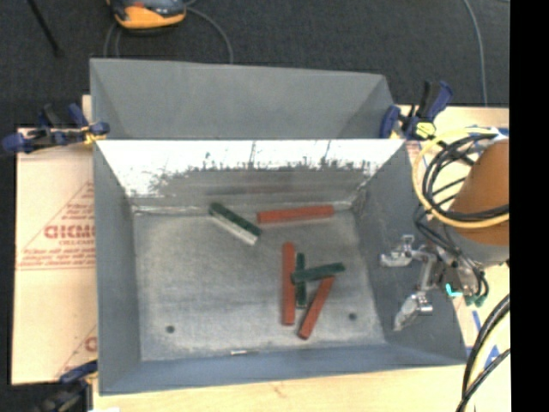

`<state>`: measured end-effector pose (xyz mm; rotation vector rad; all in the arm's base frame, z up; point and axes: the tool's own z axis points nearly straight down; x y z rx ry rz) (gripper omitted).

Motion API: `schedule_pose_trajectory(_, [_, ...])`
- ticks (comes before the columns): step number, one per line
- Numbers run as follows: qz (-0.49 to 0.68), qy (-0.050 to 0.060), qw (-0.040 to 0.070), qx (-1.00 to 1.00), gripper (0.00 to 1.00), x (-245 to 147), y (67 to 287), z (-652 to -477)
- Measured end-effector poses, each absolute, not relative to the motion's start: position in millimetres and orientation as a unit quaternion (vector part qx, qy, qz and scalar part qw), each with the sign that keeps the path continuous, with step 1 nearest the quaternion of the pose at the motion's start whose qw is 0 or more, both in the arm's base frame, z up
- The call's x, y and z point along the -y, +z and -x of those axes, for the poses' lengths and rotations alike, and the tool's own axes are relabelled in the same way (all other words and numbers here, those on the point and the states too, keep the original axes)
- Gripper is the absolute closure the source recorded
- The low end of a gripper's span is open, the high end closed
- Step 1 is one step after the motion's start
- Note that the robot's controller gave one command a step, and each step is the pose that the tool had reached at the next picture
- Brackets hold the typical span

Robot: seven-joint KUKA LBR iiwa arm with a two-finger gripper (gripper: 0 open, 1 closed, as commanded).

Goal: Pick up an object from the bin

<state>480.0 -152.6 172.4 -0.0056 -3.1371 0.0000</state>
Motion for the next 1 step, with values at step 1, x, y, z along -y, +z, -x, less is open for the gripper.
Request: schedule_pose_trajectory(1, [0.000, 0.001, -0.002, 1.000, 0.00, 152.1, 176.4, -482.1])
